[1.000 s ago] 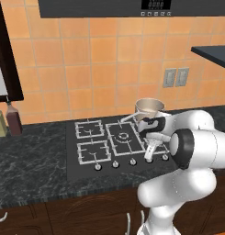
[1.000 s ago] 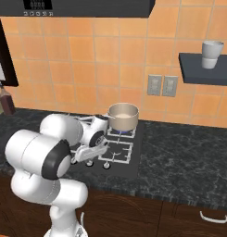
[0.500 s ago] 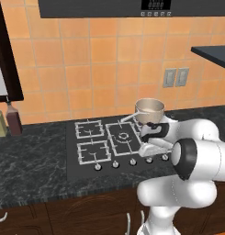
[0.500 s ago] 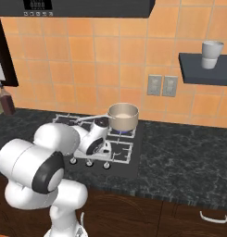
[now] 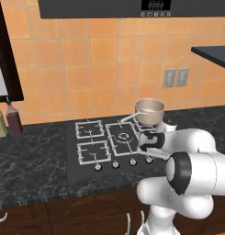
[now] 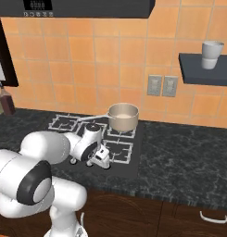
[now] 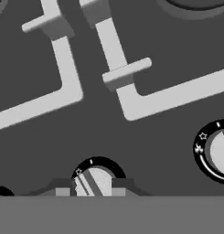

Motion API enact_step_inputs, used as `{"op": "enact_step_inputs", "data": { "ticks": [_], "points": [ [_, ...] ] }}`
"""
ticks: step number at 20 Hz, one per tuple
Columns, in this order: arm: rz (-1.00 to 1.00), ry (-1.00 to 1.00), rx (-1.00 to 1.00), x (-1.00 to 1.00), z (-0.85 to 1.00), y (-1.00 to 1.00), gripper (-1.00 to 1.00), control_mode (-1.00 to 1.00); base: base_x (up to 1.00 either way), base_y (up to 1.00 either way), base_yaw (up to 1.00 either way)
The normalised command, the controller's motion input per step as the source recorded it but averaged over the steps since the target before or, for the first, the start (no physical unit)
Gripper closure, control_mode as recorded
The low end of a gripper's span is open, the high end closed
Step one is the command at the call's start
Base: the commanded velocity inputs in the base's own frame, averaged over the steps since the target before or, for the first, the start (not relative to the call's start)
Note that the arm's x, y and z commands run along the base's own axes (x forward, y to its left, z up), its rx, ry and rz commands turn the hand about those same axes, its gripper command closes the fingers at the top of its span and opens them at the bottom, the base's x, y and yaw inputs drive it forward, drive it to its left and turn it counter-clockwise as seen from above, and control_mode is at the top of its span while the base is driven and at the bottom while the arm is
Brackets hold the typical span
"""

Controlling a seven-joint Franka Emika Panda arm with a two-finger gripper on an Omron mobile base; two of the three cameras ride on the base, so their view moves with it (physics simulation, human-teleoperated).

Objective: Turn off the rear right burner of the stove.

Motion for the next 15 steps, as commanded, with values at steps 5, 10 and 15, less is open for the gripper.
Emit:
{"op": "enact_step_inputs", "data": {
  "ticks": [5, 10, 15],
  "points": [
    [-0.93, 0.00, 0.00, -0.14, -0.31, 0.00, 1.00, -1.00, 0.00, 0.00, 0.00],
    [-0.72, -0.01, 0.00, -0.34, -0.16, -0.02, 1.00, -1.00, 0.00, 0.00, 0.00],
    [0.00, -0.01, 0.00, -0.02, 0.00, 0.00, 1.00, -1.00, 0.00, 0.00, 0.00]
  ]
}}
